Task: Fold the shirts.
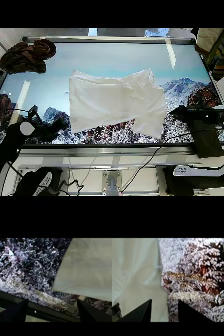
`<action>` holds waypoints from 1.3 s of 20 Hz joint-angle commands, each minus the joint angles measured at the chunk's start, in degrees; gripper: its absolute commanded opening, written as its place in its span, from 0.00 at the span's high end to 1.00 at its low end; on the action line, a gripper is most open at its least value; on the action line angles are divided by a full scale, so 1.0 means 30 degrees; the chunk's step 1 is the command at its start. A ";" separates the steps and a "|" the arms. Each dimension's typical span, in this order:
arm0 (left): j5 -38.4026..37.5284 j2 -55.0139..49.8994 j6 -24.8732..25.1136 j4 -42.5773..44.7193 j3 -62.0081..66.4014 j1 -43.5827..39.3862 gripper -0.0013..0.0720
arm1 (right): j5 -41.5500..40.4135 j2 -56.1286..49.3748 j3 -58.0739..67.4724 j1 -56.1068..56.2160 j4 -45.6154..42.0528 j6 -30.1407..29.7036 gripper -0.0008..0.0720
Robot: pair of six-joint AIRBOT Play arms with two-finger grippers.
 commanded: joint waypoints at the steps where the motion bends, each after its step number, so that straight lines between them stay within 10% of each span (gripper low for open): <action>1: 0.2127 0.0954 -0.0168 -0.1814 -0.0925 0.0007 0.04 | -0.2958 0.0036 -0.1078 0.0954 0.0277 -0.0386 0.46; 9: 0.3089 0.0954 -0.0036 -0.2557 -0.0889 0.0007 0.04 | -0.5450 -0.1246 -0.1049 0.3402 0.3264 -0.1115 0.46; 12: 0.2856 0.0954 -0.0029 -0.2543 -0.0896 0.0007 0.04 | -0.4517 -0.1239 -0.0823 0.3381 0.3599 -0.1341 0.95; 18: 0.0015 0.0940 -0.0699 -0.2251 -0.1224 0.0007 0.04 | -0.2390 -0.0692 -0.0503 0.1858 0.3636 -0.1494 0.95; 26: 0.2266 -0.1115 -0.1224 -0.3096 -0.2339 0.0015 0.24 | -0.0612 0.1275 -0.0510 -0.0882 0.3796 -0.1501 0.95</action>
